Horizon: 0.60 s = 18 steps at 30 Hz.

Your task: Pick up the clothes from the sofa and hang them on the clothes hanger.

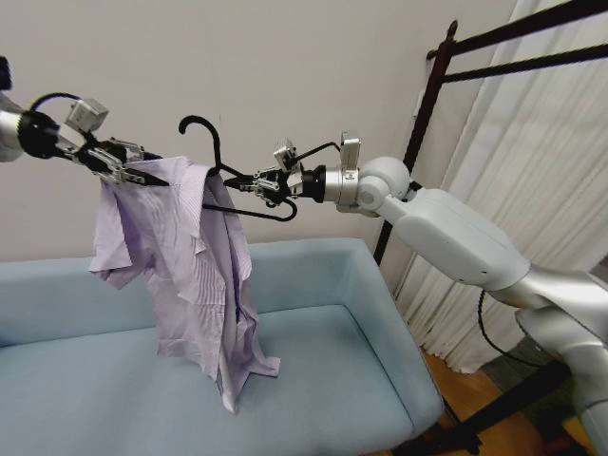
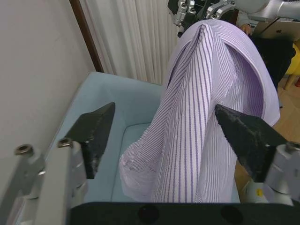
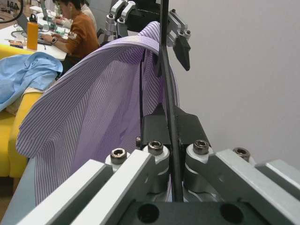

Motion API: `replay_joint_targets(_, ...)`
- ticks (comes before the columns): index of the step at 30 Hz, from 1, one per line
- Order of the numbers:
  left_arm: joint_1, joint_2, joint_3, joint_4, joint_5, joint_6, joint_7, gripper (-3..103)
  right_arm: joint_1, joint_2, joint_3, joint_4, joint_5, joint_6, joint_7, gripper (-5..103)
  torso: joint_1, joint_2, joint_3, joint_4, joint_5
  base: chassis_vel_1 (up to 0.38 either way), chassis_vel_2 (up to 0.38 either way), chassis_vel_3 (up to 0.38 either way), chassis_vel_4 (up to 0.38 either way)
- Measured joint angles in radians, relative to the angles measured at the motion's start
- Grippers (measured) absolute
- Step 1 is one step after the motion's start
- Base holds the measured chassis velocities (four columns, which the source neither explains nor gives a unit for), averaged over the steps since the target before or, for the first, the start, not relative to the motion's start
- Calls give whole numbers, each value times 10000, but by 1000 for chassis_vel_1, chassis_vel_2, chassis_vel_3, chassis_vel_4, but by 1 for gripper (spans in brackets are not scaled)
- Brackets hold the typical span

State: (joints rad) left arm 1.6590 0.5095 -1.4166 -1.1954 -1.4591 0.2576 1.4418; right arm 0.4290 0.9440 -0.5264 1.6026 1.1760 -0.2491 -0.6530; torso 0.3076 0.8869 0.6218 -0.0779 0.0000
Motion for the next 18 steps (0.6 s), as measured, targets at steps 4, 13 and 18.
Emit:
replay_joint_targets(4, 69, 4, -59, 32, 0, -2, 92, 57, 4, -76, 0, 4, 19, 12, 2, 2, 0, 0, 0, 0, 0, 0, 0, 0, 0)
replay_joint_targets(13, 19, -25, -51, -49, -2, 9, 240, 25, 63, -137, 0, 71, 90, 22, 60, 2, 0, 0, 0, 1, 0, 0, 0, 0, 0)
replay_joint_targets(18, -79, -77, 28, -159, -33, 32, 255, 9, 45, -169, 0, 205, 125, 22, 168, 2, 0, 0, -2, 1, 0, 0, 0, 0, 0)
